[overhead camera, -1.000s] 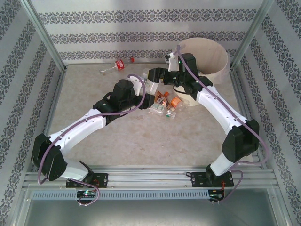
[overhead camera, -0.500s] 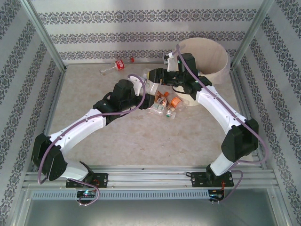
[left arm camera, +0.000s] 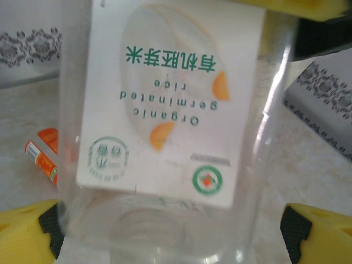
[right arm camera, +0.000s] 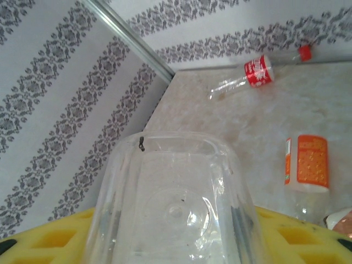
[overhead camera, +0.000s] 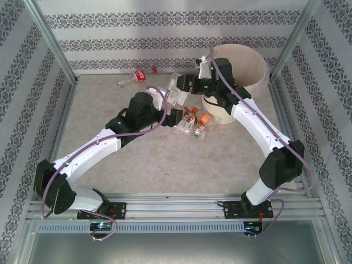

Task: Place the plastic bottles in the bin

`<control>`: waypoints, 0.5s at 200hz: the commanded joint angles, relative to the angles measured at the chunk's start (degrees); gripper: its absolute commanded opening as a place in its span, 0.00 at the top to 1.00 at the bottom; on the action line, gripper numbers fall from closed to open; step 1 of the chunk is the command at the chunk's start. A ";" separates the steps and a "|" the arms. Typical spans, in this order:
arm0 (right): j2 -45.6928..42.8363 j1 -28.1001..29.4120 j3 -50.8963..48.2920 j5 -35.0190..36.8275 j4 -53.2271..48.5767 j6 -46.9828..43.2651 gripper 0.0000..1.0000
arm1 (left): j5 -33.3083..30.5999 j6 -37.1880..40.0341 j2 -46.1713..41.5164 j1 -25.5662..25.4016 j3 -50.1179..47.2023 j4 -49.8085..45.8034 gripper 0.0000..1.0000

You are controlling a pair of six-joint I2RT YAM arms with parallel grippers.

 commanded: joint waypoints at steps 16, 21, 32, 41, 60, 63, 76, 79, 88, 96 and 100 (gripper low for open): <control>-2.91 -2.21 4.36 5.42 0.14 -3.08 0.58 | -3.59 -3.22 -7.72 -0.56 -4.43 6.94 0.00; -3.09 -2.61 4.85 5.88 0.00 -3.16 0.58 | -5.00 -3.62 -8.49 -0.51 -5.18 7.12 0.00; -3.77 -3.69 5.72 6.77 -0.29 -3.44 0.59 | -9.26 -4.49 -9.84 -0.44 -6.54 7.06 0.00; -4.55 -4.50 6.21 7.33 -0.42 -3.73 0.59 | -13.47 -5.37 -10.37 -0.42 -7.12 6.29 0.00; -6.24 -6.32 7.14 8.78 -0.67 -4.77 0.59 | -21.48 -7.68 -10.26 -0.12 -7.14 3.56 0.00; -6.49 -6.64 7.31 9.04 -0.74 -5.03 0.59 | -22.61 -8.21 -10.03 0.00 -7.01 2.90 0.00; -7.49 -8.14 8.26 10.52 -1.68 -5.47 0.59 | -25.71 -10.45 -8.95 0.51 -6.24 0.16 0.00; -7.72 -8.58 8.46 10.73 -1.79 -5.57 0.59 | -26.11 -10.86 -8.67 0.66 -6.05 -0.36 0.00; -8.27 -9.97 8.90 11.32 -2.18 -5.61 0.59 | -26.27 -11.90 -7.89 0.94 -5.75 -1.39 0.00; -8.73 -11.35 9.32 11.88 -2.40 -5.61 0.59 | -26.11 -12.28 -7.11 1.06 -5.52 -1.99 0.00; -8.92 -12.00 9.52 12.06 -2.46 -5.63 0.59 | -26.09 -12.47 -6.74 1.07 -5.46 -2.20 0.00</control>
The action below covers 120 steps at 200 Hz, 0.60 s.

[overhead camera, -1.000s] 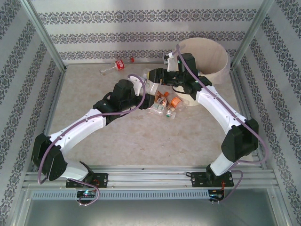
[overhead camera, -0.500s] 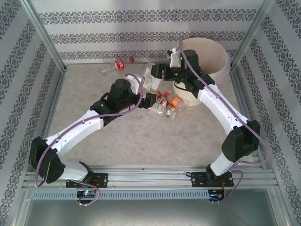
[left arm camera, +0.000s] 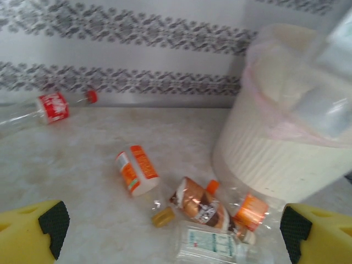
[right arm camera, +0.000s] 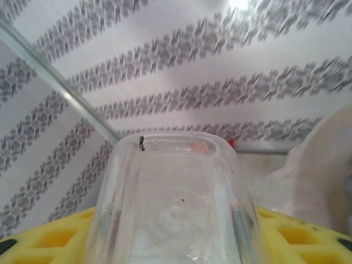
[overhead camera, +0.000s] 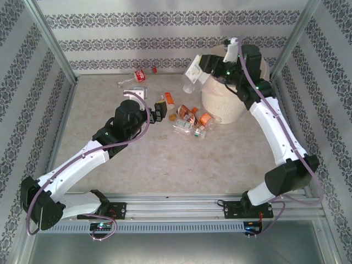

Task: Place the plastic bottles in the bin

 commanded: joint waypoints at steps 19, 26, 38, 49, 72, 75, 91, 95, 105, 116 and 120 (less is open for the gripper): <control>-4.05 -6.27 3.65 4.57 -0.85 -1.90 0.59 | -5.48 -5.43 3.63 0.72 1.86 -4.88 0.00; -4.49 -7.55 3.74 5.33 -0.90 -2.43 0.59 | -5.50 -5.69 4.27 0.77 2.05 -5.05 0.00; -5.04 -9.36 3.95 7.67 -1.50 -3.49 0.59 | -5.61 -6.29 5.29 0.72 2.22 -5.16 0.00; -5.33 -11.00 4.27 10.13 -2.46 -4.97 0.59 | -5.87 -6.72 6.09 0.80 2.25 -5.06 0.00; -5.18 -14.25 4.76 14.05 -3.86 -6.04 0.59 | -5.97 -7.41 7.70 0.98 2.99 -5.45 0.00; -5.06 -14.60 4.80 14.36 -4.06 -6.17 0.59 | -5.97 -7.43 7.90 0.99 3.15 -5.64 0.00; -4.08 -15.60 5.27 16.22 -6.14 -7.36 0.59 | -6.22 -7.50 8.53 1.07 3.90 -6.67 0.00; -3.89 -15.59 5.37 16.74 -6.63 -7.80 0.58 | -6.35 -7.57 8.55 1.07 3.86 -6.85 0.00; -3.14 -15.58 5.38 17.83 -7.71 -8.90 0.58 | -6.91 -7.92 8.55 1.08 3.74 -7.00 0.00; -1.92 -15.58 6.27 18.72 -9.79 -10.13 0.58 | -7.35 -8.32 8.46 1.16 3.50 -7.08 0.00; -1.34 -15.54 6.87 18.94 -10.82 -10.53 0.58 | -7.46 -8.53 8.46 1.25 3.44 -7.15 0.00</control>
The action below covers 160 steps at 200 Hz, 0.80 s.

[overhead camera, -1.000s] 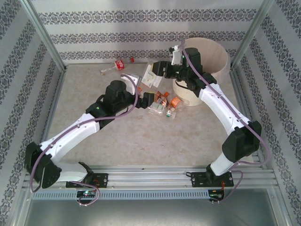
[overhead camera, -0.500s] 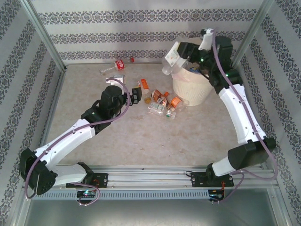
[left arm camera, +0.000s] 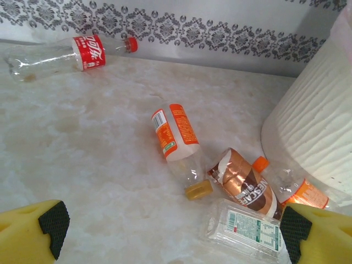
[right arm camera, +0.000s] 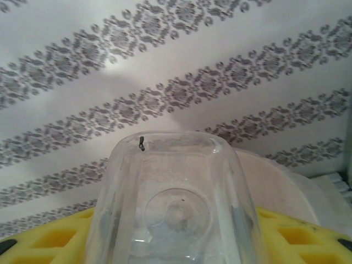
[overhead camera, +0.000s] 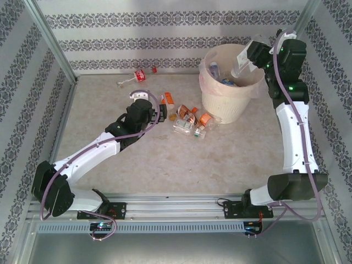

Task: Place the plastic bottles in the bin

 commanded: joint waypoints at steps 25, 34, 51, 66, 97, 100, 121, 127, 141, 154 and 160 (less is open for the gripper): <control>5.44 0.04 6.49 3.82 -9.60 -5.22 0.58 | -5.26 -5.34 0.97 1.49 2.67 -6.41 0.00; 6.29 0.04 6.77 3.06 -10.20 -5.14 0.57 | -5.88 -6.30 1.40 1.76 3.05 -7.91 0.00; 8.02 0.13 6.68 2.01 -10.10 -4.39 0.54 | -5.89 -7.64 1.85 2.13 3.23 -9.15 0.00; 10.49 0.67 7.71 1.77 -10.09 -3.86 0.48 | -5.68 -8.39 1.98 2.34 3.32 -9.80 0.00; 16.71 2.15 14.17 3.12 -11.48 -5.21 0.24 | -5.42 -9.10 2.13 2.61 3.60 -11.34 0.00; 17.03 2.29 14.79 3.25 -11.66 -5.30 0.21 | -5.35 -9.12 2.16 2.69 3.63 -11.46 0.00; 16.93 2.76 15.67 3.74 -10.68 -5.23 0.14 | -5.43 -9.56 2.14 2.96 3.70 -12.68 0.00; 16.42 2.84 15.37 3.78 -10.22 -5.22 0.13 | -5.51 -9.65 2.13 2.97 3.59 -12.82 0.00; 14.96 2.92 14.55 3.87 -9.97 -5.36 0.12 | -5.48 -9.95 2.29 3.14 3.30 -12.78 0.00; 13.26 3.07 13.18 3.83 -9.89 -5.63 0.11 | -5.32 -10.16 2.60 3.32 3.30 -12.70 0.00; 12.36 3.24 12.44 3.74 -9.76 -5.79 0.11 | -5.11 -10.26 2.85 3.48 3.40 -12.69 0.00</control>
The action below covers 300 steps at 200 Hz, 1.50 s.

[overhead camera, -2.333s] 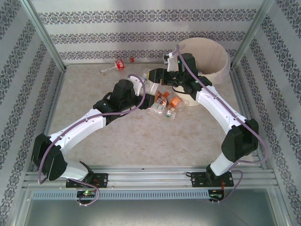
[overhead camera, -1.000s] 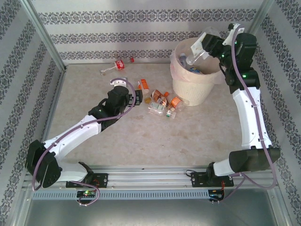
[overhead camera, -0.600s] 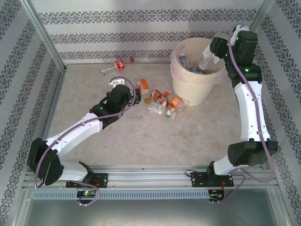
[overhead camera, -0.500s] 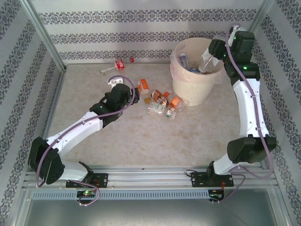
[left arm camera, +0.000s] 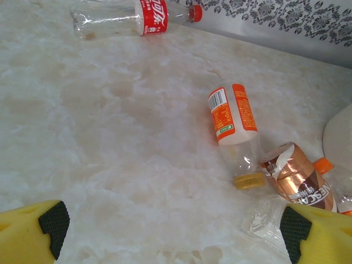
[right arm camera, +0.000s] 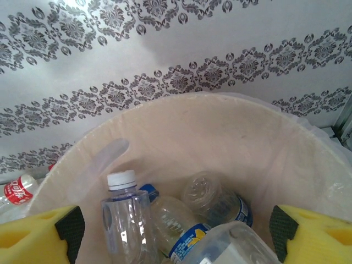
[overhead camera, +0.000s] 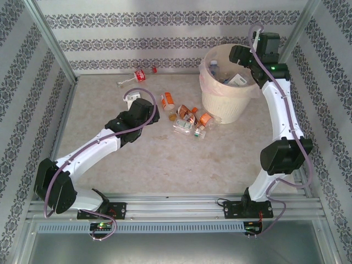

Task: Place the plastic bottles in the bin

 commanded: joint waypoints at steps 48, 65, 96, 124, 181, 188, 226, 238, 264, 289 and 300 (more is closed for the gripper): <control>-13.74 5.99 -10.55 -5.65 0.97 -1.48 0.03 | 0.91 -3.55 3.75 1.82 3.48 -2.97 0.00; -16.88 11.46 -16.60 -4.13 2.59 -4.16 0.02 | 3.73 -6.59 4.85 3.37 4.75 -4.95 0.00; -18.00 24.23 -24.60 -0.34 2.77 -13.78 0.02 | 11.44 -13.19 5.50 8.13 4.30 -5.75 0.00; -12.53 31.03 -27.56 -2.94 -2.14 -23.84 0.02 | 14.01 -17.77 4.38 11.83 0.76 -4.57 0.00; 5.81 35.02 -19.42 3.73 -11.67 -34.94 0.02 | 11.71 -18.66 1.72 12.91 -2.02 -5.93 0.00; 7.76 35.04 -18.03 4.24 -12.32 -35.28 0.02 | 11.45 -18.66 1.52 12.88 -2.12 -6.13 0.00; 15.78 35.08 -13.52 8.32 -14.02 -36.53 0.02 | 10.38 -18.92 0.59 13.09 -3.04 -6.61 0.00; 17.71 35.37 -12.48 7.58 -15.73 -37.05 0.03 | 10.26 -18.92 0.65 13.07 -3.13 -6.58 0.00; 19.75 36.78 -11.78 3.05 -19.76 -37.96 0.04 | 10.47 -18.92 1.08 13.02 -2.96 -6.53 0.00; 20.47 37.48 -12.40 1.39 -20.66 -37.23 0.05 | 10.63 -18.93 1.75 13.03 -2.69 -6.53 0.00; 21.14 37.43 -12.34 2.47 -20.60 -36.87 0.06 | 10.78 -18.92 2.04 13.03 -2.50 -6.54 0.00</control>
